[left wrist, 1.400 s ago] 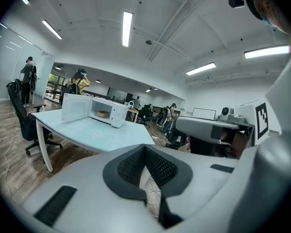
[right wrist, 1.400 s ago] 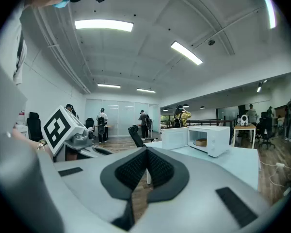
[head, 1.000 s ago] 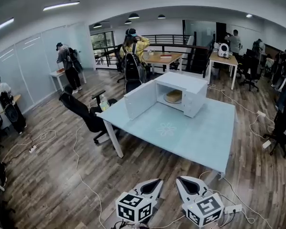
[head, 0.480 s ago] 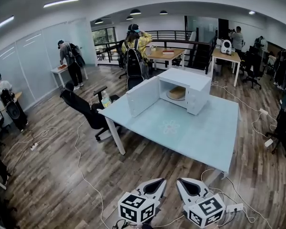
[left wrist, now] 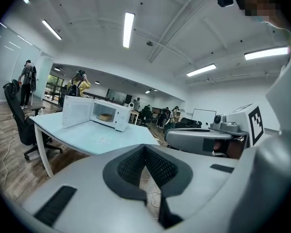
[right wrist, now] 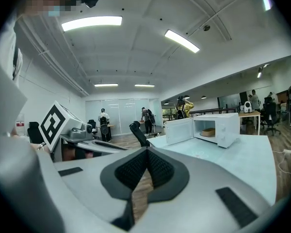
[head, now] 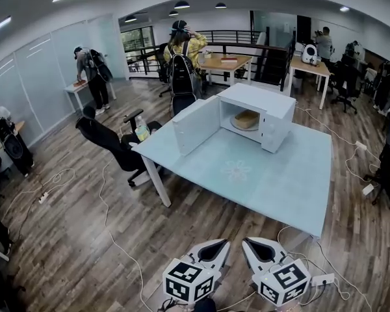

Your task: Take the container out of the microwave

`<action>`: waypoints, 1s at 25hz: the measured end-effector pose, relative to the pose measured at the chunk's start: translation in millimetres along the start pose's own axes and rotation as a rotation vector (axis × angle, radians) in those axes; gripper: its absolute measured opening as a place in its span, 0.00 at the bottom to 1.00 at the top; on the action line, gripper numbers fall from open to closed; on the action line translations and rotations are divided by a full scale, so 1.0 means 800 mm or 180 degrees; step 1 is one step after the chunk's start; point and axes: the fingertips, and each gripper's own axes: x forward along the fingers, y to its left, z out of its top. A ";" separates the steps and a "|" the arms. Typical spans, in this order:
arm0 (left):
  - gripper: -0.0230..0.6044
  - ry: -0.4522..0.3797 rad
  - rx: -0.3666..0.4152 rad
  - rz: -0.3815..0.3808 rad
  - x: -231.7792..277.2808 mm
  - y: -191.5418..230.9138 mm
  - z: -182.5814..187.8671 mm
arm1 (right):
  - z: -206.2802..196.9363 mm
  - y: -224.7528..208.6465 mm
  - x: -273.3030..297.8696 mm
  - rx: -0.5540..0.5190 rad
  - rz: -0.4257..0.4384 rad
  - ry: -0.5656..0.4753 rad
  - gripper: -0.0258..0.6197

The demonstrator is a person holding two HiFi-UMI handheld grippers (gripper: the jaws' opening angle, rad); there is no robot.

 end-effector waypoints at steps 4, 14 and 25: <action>0.06 0.0021 0.0010 -0.0069 0.014 0.043 0.018 | 0.012 -0.011 0.048 0.0034 -0.0052 0.0002 0.05; 0.06 0.0041 -0.0001 -0.0274 0.039 0.152 0.049 | 0.034 -0.038 0.152 0.0066 -0.0363 -0.0035 0.05; 0.06 0.0166 -0.0193 -0.0343 0.103 0.234 0.056 | 0.028 -0.089 0.238 0.0182 -0.0388 0.0091 0.05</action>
